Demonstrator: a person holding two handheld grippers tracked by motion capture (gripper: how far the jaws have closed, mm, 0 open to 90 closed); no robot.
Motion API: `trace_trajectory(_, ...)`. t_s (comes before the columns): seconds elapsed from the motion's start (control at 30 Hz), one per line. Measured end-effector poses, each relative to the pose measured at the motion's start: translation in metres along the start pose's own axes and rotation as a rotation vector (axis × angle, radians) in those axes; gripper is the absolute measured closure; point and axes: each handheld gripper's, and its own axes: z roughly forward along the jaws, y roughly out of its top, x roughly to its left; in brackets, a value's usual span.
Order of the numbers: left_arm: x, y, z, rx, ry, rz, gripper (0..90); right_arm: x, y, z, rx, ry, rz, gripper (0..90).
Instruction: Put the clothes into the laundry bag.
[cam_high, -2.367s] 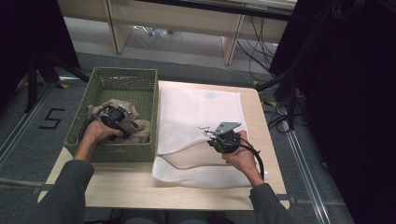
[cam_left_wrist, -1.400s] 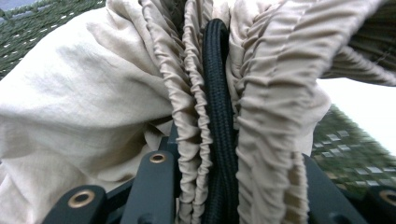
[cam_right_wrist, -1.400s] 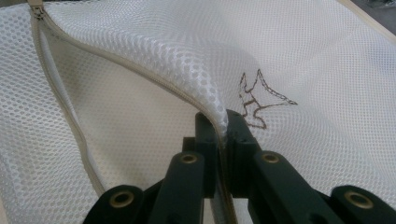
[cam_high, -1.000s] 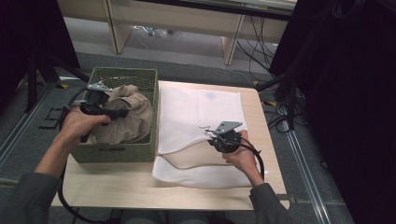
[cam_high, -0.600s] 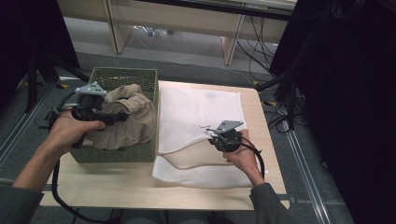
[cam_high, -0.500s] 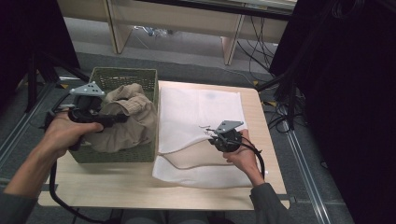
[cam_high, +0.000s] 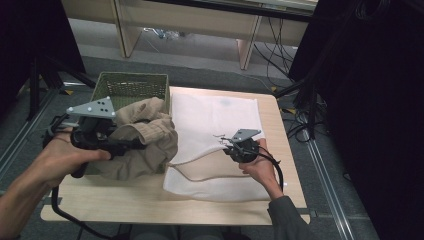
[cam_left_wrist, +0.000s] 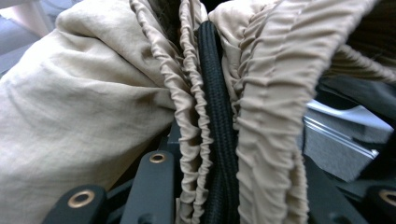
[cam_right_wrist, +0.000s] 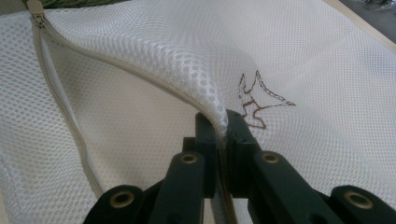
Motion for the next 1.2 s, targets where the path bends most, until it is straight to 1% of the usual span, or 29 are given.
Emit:
trace_trajectory(0.03, -0.005, 0.002, 0.000, 0.002, -0.006, 0.008, 68.5, -0.001, 0.000, 0.000, -0.002, -0.001, -0.009, 86.4)
trace_trajectory(0.1, -0.016, 0.006, 0.000, 0.003, -0.029, 0.028, 68.6, -0.001, 0.001, 0.000, -0.009, -0.002, -0.014, 86.4)
trace_trajectory(0.17, -0.027, 0.012, 0.001, 0.009, -0.060, 0.047, 68.6, 0.000, 0.000, 0.000, -0.002, 0.002, -0.010, 86.4)
trace_trajectory(0.2, -0.032, 0.014, 0.003, 0.011, -0.072, 0.062, 68.5, 0.000, 0.000, 0.000, -0.002, 0.003, 0.002, 86.4)
trace_trajectory(0.3, -0.046, 0.019, 0.012, 0.028, -0.114, 0.084, 68.5, 0.000, 0.001, 0.000, -0.008, 0.006, -0.003, 86.5)
trace_trajectory(0.37, -0.053, 0.021, 0.022, 0.039, -0.151, 0.088, 68.5, 0.000, 0.000, 0.000, -0.006, 0.005, 0.006, 86.5)
trace_trajectory(0.43, -0.060, 0.022, 0.034, 0.048, -0.185, 0.095, 68.5, 0.000, 0.001, -0.001, -0.007, 0.005, 0.006, 86.5)
trace_trajectory(0.47, -0.063, 0.022, 0.041, 0.053, -0.202, 0.097, 68.5, -0.001, 0.001, -0.001, -0.011, 0.005, -0.002, 86.5)
trace_trajectory(0.5, -0.065, 0.022, 0.048, 0.065, -0.220, 0.104, 68.4, -0.001, 0.001, -0.001, -0.011, 0.006, -0.002, 86.4)
trace_trajectory(0.57, -0.068, 0.020, 0.065, 0.093, -0.241, 0.114, 68.4, -0.002, 0.000, -0.001, -0.013, 0.009, -0.001, 86.4)
trace_trajectory(0.67, -0.070, 0.013, 0.095, 0.138, -0.271, 0.092, 68.3, -0.002, 0.001, -0.003, -0.017, 0.005, 0.014, 86.5)
trace_trajectory(0.7, -0.070, 0.009, 0.105, 0.156, -0.277, 0.093, 68.4, -0.003, 0.001, -0.003, -0.023, 0.008, 0.006, 86.5)
trace_trajectory(0.77, -0.073, 0.002, 0.128, 0.200, -0.283, 0.096, 68.3, -0.004, 0.001, -0.004, -0.024, 0.003, 0.009, 86.5)
trace_trajectory(0.83, -0.074, -0.007, 0.150, 0.245, -0.292, 0.090, 68.3, -0.005, 0.001, -0.006, -0.031, 0.005, 0.016, 86.6)
trace_trajectory(0.87, -0.073, -0.012, 0.161, 0.259, -0.288, 0.081, 68.2, -0.006, 0.001, -0.006, -0.030, 0.003, 0.017, 86.6)
trace_trajectory(0.9, -0.072, -0.016, 0.170, 0.272, -0.290, 0.064, 68.2, -0.005, 0.001, -0.007, -0.029, 0.001, 0.021, 86.7)
trace_trajectory(0.93, -0.070, -0.019, 0.179, 0.287, -0.289, 0.054, 68.2, -0.006, 0.002, -0.007, -0.033, 0.000, 0.014, 86.7)
trace_trajectory(1.0, -0.065, -0.025, 0.195, 0.303, -0.275, 0.037, 68.1, -0.007, 0.002, -0.008, -0.038, 0.000, 0.019, 86.8)
trace_trajectory(1.03, -0.063, -0.028, 0.201, 0.317, -0.273, 0.021, 68.1, -0.007, 0.002, -0.009, -0.040, -0.004, 0.020, 86.8)
trace_trajectory(1.07, -0.060, -0.030, 0.207, 0.330, -0.268, 0.015, 68.0, -0.007, 0.002, -0.010, -0.040, -0.003, 0.027, 86.8)
trace_trajectory(1.13, -0.055, -0.035, 0.217, 0.332, -0.243, -0.003, 67.8, -0.008, 0.002, -0.011, -0.045, -0.003, 0.024, 86.8)
trace_trajectory(1.17, -0.053, -0.037, 0.222, 0.342, -0.230, -0.012, 67.8, -0.009, 0.002, -0.011, -0.050, -0.003, 0.016, 86.8)
trace_trajectory(1.2, -0.052, -0.039, 0.227, 0.353, -0.216, -0.010, 67.7, -0.008, 0.002, -0.011, -0.049, -0.004, 0.022, 86.8)
